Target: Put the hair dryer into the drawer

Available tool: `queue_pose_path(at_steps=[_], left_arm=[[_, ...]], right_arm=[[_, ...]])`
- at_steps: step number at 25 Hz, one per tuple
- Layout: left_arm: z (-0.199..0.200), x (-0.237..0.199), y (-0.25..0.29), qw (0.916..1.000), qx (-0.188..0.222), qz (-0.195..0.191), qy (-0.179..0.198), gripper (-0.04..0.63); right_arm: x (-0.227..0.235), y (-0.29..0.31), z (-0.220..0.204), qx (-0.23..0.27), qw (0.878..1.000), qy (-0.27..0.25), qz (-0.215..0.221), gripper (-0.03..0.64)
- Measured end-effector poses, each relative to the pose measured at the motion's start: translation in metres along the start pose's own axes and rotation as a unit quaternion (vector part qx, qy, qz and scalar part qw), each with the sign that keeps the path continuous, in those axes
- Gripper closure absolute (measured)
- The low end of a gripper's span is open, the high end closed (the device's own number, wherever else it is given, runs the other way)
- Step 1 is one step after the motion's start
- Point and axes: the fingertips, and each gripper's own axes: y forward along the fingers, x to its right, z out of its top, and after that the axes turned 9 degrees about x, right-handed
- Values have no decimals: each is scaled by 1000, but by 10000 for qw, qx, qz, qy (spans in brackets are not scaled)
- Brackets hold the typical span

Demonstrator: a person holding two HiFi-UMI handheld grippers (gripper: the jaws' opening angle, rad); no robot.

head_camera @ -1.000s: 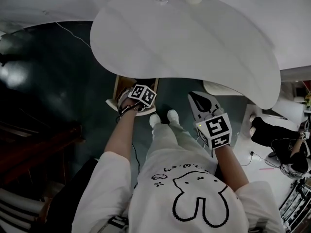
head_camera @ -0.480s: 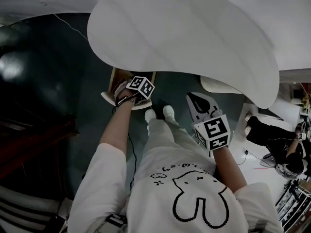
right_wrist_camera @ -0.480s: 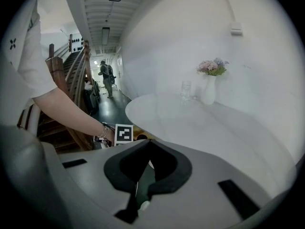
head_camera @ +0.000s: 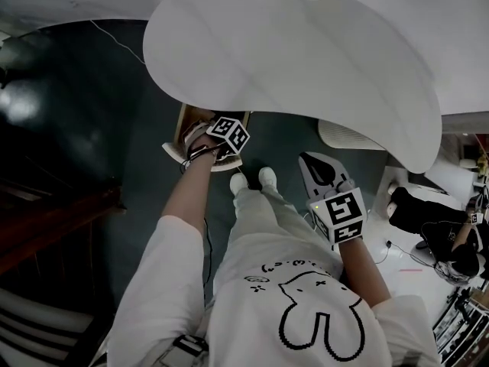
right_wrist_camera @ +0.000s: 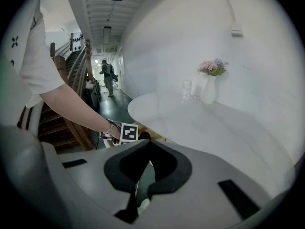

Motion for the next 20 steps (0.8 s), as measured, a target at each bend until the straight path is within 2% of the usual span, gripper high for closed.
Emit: queue_pose_path(at_steps=[3,11,20], left_arm=[[0,6,-2,9999,42,-140,-17,287],[-4,2,-25,9986,495,-17,-202,259],[-9,-9,-73,9924,941,151,-778,255]], right_arm=[[3,-1,2,55,10000,20,-7,617],[0,7,19,307,9994,-52,167,617],[1,24,54,730,9966,-139,366,617]])
